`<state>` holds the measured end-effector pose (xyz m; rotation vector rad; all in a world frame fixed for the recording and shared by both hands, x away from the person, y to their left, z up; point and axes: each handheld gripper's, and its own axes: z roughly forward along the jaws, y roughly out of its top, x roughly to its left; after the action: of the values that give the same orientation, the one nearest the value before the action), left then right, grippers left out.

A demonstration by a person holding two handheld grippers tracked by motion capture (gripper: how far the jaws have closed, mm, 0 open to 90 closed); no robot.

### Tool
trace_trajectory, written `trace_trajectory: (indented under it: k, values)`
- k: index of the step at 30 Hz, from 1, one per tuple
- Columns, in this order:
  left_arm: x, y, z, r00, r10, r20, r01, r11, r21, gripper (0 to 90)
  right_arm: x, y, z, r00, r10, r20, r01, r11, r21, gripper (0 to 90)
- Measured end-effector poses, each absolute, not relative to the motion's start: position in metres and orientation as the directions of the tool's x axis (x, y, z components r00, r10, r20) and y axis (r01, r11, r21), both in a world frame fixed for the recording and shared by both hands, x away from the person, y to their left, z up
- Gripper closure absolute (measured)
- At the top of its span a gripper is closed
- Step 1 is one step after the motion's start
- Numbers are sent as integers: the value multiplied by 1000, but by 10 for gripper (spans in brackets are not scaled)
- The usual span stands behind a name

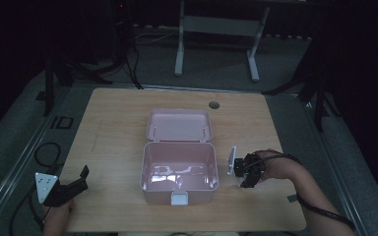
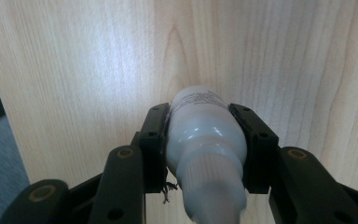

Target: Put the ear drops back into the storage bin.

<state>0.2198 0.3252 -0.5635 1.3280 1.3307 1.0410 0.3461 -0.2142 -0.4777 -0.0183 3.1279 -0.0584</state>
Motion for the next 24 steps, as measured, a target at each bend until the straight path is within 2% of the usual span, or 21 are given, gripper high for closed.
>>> trace_trajectory:
  k: [12, 15, 24]
  values:
    - [220, 325, -564, 44, 998, -55, 186, 46, 981, 5, 332, -206, -477, -991, -137, -2, -137, 987, -80, 598]
    - [220, 325, -563, 44, 998, -54, 186, 45, 982, 5, 332, -204, -477, -991, -137, -7, -136, 985, -107, 598]
    - [220, 325, -564, 44, 998, -54, 186, 45, 982, 5, 331, -200, -471, -993, -115, 1, -114, 989, -96, 598]
